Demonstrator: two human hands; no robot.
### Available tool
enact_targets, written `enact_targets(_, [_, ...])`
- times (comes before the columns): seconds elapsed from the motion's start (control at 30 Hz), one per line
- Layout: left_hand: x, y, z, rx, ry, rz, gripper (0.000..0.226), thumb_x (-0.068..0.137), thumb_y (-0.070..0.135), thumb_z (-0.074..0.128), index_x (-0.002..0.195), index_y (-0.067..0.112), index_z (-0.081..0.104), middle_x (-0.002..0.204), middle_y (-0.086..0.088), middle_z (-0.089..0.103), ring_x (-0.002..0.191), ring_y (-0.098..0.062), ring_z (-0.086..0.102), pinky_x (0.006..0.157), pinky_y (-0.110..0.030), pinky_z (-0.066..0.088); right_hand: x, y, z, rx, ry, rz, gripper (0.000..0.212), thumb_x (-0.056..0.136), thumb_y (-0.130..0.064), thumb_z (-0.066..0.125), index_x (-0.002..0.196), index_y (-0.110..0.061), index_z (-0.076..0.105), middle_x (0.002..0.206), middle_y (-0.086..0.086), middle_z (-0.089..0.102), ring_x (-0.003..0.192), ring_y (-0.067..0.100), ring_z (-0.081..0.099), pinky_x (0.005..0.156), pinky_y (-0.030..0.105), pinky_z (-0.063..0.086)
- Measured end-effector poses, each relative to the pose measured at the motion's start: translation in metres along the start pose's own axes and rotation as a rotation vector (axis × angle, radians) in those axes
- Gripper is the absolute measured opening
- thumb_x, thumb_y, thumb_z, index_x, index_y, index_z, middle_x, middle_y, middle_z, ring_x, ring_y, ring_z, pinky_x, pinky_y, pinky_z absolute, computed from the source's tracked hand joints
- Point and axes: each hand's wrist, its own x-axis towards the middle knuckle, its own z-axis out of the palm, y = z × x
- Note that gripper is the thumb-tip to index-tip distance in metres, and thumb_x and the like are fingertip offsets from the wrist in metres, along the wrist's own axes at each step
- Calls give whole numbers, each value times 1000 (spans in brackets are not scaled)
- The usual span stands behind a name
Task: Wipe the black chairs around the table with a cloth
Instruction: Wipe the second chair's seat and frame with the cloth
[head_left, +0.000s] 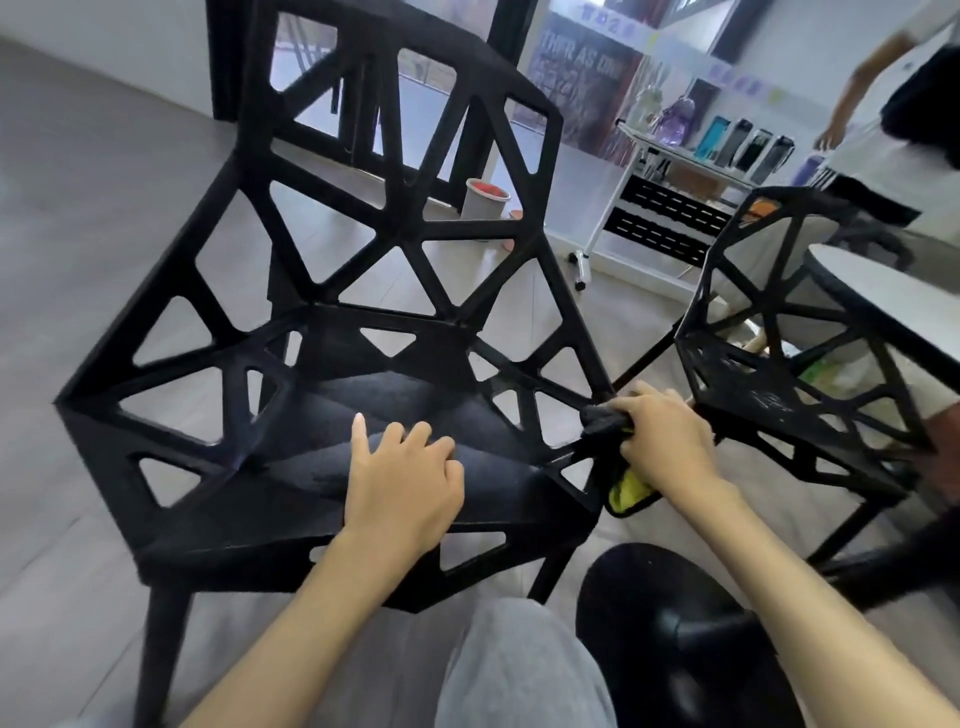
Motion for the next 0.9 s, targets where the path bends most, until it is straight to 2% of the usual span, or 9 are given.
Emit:
enact_targets(0.07, [0, -1, -3, -20, -36, -7, 75, 86, 39, -5, 115, 30, 64, 117, 10, 58, 115, -19, 51, 125, -59, 7, 4, -5, 4, 38, 15, -3, 46, 85, -8, 64, 117, -39, 73, 102, -10, 59, 97, 22, 52, 66, 34, 44])
enact_targets(0.13, [2, -2, -6, -40, -69, -19, 63, 96, 37, 5, 120, 31, 63, 121, 11, 57, 119, -17, 49, 126, -58, 5, 22, -25, 11, 27, 31, -27, 45, 82, -7, 64, 114, -37, 74, 100, -8, 60, 98, 24, 55, 62, 31, 37])
enact_targets(0.23, [2, 2, -9, -41, -76, -34, 48, 103, 34, 18, 121, 30, 63, 123, 10, 56, 120, -18, 48, 126, -58, 5, 57, -60, 24, 56, 50, -57, 39, 83, -9, 63, 110, -33, 76, 102, -2, 64, 101, 28, 60, 71, 35, 45])
enact_targets(0.33, [-2, 4, -7, -2, -44, -29, 50, 101, 34, 15, 115, 28, 62, 118, 9, 58, 116, -19, 51, 126, -58, 6, 76, -81, 30, 41, 40, -51, 30, 83, -10, 65, 103, -29, 75, 98, 0, 69, 105, 30, 64, 70, 36, 42])
enact_targets(0.47, [-4, 1, 0, -20, 22, -25, 66, 89, 36, 4, 104, 27, 67, 107, 8, 63, 106, -21, 57, 124, -61, 12, 58, -65, 18, -78, 55, -45, 31, 87, -10, 64, 108, -30, 73, 96, -1, 67, 102, 28, 65, 68, 33, 36])
enact_targets(0.57, [-6, 3, -2, -18, -17, -25, 67, 89, 35, 2, 108, 27, 66, 109, 8, 62, 109, -21, 56, 125, -61, 9, 22, -33, 5, -121, 49, 18, 34, 85, -14, 65, 109, -36, 73, 90, -6, 64, 99, 25, 63, 64, 32, 37])
enact_targets(0.7, [-7, 11, -15, -29, -127, -51, 43, 104, 32, 19, 121, 27, 58, 124, 8, 56, 125, -19, 48, 126, -60, 3, -16, -5, -4, -19, 68, 62, 44, 80, -8, 67, 113, -35, 74, 87, -9, 59, 94, 23, 60, 60, 32, 37])
enact_targets(0.77, [-8, 13, -19, -38, -154, -52, 40, 105, 32, 23, 124, 26, 57, 129, 7, 55, 130, -20, 46, 126, -61, 2, -16, -6, -1, -5, 69, 69, 44, 80, -6, 67, 114, -32, 74, 85, -9, 55, 93, 24, 58, 61, 32, 36])
enact_targets(0.9, [-9, 11, -18, -42, -152, -57, 38, 105, 31, 25, 124, 27, 57, 129, 6, 55, 130, -20, 45, 126, -62, 3, 13, -26, 19, -40, 121, 25, 41, 80, -7, 68, 114, -31, 74, 93, -4, 61, 95, 28, 58, 66, 34, 36])
